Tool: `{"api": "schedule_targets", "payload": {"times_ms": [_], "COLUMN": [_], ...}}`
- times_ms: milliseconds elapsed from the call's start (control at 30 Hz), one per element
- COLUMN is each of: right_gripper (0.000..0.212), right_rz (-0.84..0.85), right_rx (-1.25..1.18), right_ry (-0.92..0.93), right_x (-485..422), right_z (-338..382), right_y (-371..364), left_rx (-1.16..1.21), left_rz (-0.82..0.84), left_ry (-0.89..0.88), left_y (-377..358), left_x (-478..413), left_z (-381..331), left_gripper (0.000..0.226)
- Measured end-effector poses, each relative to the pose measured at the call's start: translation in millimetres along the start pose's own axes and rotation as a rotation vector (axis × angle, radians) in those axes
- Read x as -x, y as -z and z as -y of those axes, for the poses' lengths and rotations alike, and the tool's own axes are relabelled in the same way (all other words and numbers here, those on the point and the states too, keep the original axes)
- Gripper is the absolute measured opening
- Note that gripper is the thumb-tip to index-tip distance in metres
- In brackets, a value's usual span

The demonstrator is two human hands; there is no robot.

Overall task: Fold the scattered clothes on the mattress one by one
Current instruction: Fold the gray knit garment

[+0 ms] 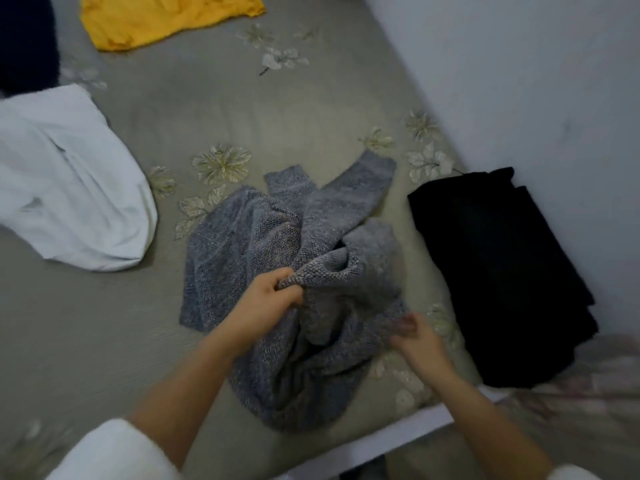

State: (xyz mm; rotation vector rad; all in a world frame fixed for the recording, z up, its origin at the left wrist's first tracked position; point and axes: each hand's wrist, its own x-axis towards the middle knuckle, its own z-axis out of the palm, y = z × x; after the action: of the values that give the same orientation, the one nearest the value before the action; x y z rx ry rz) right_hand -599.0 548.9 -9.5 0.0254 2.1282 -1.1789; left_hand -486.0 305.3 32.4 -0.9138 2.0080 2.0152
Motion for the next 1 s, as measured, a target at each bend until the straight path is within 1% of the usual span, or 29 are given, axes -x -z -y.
{"api": "schedule_targets", "payload": {"times_ms": [67, 100, 133, 167, 200, 233, 267, 300, 333, 367, 433, 500, 600, 700, 800, 867, 933, 1000], "right_gripper": [0.062, 0.083, 0.109, 0.129, 0.130, 0.109, 0.078, 0.045, 0.020, 0.015, 0.016, 0.012, 0.010, 0.015, 0.012, 0.008, 0.011, 0.018], "right_rz": [-0.041, -0.051, -0.071, -0.111, -0.136, -0.164, -0.180, -0.157, -0.108, -0.060, 0.007, 0.030, -0.026, -0.118, -0.214, -0.256, -0.256, -0.204], "right_rx": [-0.085, -0.081, -0.047, -0.029, -0.055, -0.110, -0.152, -0.203, -0.280, -0.288, -0.278, -0.261, -0.197, -0.178, -0.169, -0.159, -0.124, -0.108], "right_ry": [0.007, -0.010, -0.026, -0.057, -0.086, -0.098, -0.090, -0.066, -0.048, -0.014, 0.087, 0.216, 0.483, 0.738, 0.960, 1.056, 1.089, 1.051], "right_x": [8, 6, 2, -4, -6, -5, 15, 21, 25, 27, 34, 48, 80, 121, 154, 167, 166, 158], "right_z": [2, -2, -6, -7, -1, 14, 50, 74, 99, 125, 175, 226, 301, 359, 399, 412, 414, 407], "right_y": [-6, -14, -28, -39, -49, -53, -50, -43, -32, -16, 17, 50, 95, 129, 158, 170, 175, 172], "left_rx": [0.134, 0.184, 0.219, 0.236, 0.252, 0.274, 0.301, 0.337, 0.372, 0.399, 0.431, 0.457, 0.489, 0.478, 0.274, 0.114, -0.125, -0.399], "left_rz": [-0.020, -0.009, 0.018, 0.034, 0.031, 0.012, -0.026, -0.079, -0.143, -0.218, -0.373, -0.473, -0.529, -0.592, -0.745, -0.845, -1.001, -1.174], "left_ry": [-0.008, -0.027, -0.062, -0.099, -0.141, -0.180, -0.213, -0.236, -0.263, -0.292, -0.346, -0.412, -0.562, -0.735, -0.881, -0.901, -0.847, -0.695], "left_y": [3, 0, -4, -8, -11, -11, -6, 2, 11, 23, 43, 59, 71, 78, 81, 88, 98, 100], "left_x": [28, 41, 54, 66, 78, 87, 95, 104, 113, 122, 142, 158, 178, 201, 229, 238, 238, 233], "left_z": [-24, -38, -55, -74, -94, -114, -133, -151, -169, -184, -209, -234, -275, -316, -342, -344, -335, -320], "left_gripper": [0.022, 0.022, 0.020, 0.019, 0.021, 0.024, 0.028, 0.029, 0.029, 0.027, 0.017, 0.023, 0.029, 0.028, 0.021, 0.016, 0.009, 0.024]}}
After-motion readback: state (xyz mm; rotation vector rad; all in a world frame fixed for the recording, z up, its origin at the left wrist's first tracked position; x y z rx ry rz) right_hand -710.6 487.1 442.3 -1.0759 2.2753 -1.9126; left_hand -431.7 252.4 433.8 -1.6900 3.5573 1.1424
